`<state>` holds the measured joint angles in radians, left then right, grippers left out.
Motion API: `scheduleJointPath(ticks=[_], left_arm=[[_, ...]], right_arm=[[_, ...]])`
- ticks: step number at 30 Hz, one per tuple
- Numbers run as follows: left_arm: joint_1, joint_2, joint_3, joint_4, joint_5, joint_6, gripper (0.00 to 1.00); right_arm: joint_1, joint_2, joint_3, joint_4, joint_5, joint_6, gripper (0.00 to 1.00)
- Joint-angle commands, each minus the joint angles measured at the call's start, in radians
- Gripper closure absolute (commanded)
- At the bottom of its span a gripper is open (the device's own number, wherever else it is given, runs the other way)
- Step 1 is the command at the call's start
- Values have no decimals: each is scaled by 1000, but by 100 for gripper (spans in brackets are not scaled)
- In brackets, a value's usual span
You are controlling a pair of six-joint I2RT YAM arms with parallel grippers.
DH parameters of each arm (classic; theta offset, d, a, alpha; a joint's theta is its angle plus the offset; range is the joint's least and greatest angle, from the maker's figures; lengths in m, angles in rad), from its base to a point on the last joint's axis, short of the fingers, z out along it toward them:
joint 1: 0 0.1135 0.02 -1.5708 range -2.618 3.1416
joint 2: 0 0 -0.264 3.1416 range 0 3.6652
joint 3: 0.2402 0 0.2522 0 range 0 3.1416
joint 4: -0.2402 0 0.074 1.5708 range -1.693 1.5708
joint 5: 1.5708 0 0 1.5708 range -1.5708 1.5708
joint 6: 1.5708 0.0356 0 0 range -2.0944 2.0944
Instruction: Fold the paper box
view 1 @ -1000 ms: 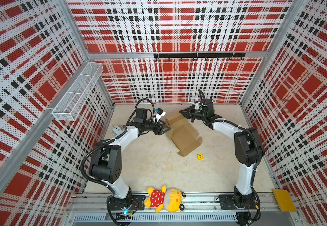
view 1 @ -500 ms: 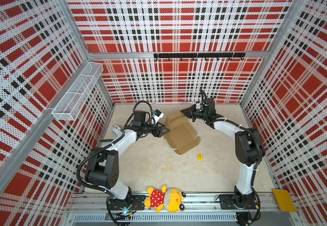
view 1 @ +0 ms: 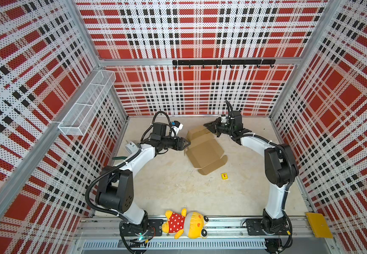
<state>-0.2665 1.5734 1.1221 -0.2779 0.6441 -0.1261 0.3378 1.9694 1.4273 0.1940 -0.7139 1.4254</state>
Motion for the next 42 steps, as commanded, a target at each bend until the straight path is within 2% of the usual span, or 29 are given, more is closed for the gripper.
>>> scheduleJointPath(ticks=[1,4,8,17,20,24,27,34,39,42], left_arm=[[-27,-72,25,-204,-170,-58,37],[-80,-91,48,-288,-236,-2,34],[-109,-101,33,-258,-377,81,32],[-102,-60,32,-162,-630,91,32],[-89,-64,18,-105,-601,112,32],[-109,-45,-17,-15,-556,156,40],[-106,-14,-13,6,-528,125,51],[-106,14,8,15,-487,77,84],[-114,-8,60,-52,-431,14,94],[-117,-13,102,-112,-401,-43,94]], right_arm=[[1,-43,-32,27,56,-7,100],[1,-35,-61,36,108,15,100],[1,-5,-62,86,125,55,100],[0,26,20,25,118,28,100],[0,22,22,24,123,35,100],[0,29,46,7,120,24,100],[0,31,49,14,122,38,100],[-2,31,69,-31,129,13,100],[-2,34,74,-57,129,-13,100],[0,23,53,-43,137,-5,100]])
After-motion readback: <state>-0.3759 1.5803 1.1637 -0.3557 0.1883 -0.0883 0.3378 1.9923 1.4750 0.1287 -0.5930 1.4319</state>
